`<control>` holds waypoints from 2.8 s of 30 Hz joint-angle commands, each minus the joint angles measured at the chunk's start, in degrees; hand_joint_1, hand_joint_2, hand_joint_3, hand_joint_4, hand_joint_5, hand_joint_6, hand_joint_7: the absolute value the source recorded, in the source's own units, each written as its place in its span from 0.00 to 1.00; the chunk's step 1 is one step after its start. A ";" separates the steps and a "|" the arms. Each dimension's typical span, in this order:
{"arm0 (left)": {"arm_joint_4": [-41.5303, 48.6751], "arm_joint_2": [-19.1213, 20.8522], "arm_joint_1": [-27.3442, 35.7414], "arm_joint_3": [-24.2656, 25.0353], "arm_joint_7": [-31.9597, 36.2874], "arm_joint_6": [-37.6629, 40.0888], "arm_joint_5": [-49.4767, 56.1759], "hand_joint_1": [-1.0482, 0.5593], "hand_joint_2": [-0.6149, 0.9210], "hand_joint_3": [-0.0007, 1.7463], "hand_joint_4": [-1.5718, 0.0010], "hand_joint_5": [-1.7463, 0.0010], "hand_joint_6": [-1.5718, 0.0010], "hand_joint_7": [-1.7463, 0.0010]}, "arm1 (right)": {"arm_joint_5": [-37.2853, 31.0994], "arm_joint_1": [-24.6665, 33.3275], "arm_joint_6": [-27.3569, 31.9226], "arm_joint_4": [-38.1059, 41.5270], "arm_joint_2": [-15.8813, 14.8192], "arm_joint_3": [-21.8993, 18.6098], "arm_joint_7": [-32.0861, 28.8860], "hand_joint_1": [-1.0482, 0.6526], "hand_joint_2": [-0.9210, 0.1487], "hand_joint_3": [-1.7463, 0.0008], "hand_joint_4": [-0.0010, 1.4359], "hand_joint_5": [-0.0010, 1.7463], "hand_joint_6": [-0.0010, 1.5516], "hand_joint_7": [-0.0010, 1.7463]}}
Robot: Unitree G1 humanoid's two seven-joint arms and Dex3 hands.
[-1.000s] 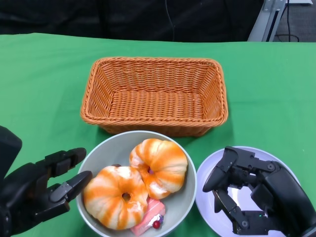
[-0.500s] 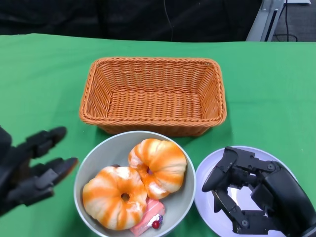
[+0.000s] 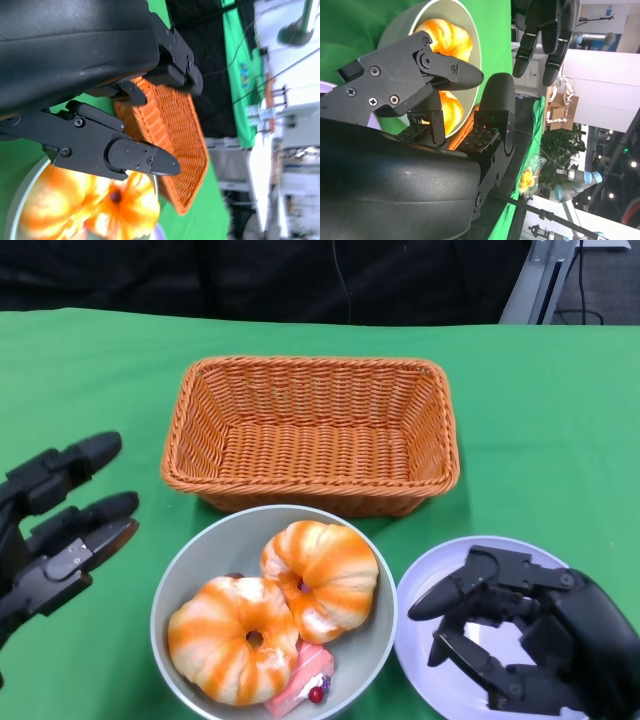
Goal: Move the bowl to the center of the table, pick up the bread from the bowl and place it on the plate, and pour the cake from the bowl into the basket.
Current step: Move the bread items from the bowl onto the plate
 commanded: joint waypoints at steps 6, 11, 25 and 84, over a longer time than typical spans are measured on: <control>13.23 -2.70 -3.07 -1.40 -3.17 -16.75 1.21 0.64 0.99 0.20 0.50 0.29 0.39 0.60 | -4.49 -1.10 -2.24 -4.02 -6.25 -1.71 2.32 0.39 0.00 0.93 0.49 0.44 0.48 0.12; 19.10 -3.31 -4.57 -2.49 -2.75 -24.18 3.30 0.63 0.95 0.27 0.52 0.19 0.45 0.44 | -9.14 -2.54 0.59 -10.25 -8.65 -0.53 2.35 0.32 0.00 0.94 0.52 0.32 0.47 0.05; 21.16 -4.96 -4.84 -4.20 1.66 -28.18 7.81 0.64 0.86 0.41 0.55 0.16 0.50 0.37 | -20.89 -13.16 14.67 -21.71 -9.39 7.14 3.50 0.21 0.00 0.94 0.46 0.22 0.41 0.00; 25.43 -4.37 -7.60 -2.74 3.72 -28.56 7.04 0.57 0.87 0.38 0.55 0.19 0.53 0.34 | -82.85 -26.90 22.56 1.40 9.25 38.83 5.98 0.08 0.00 0.81 0.32 0.09 0.18 0.01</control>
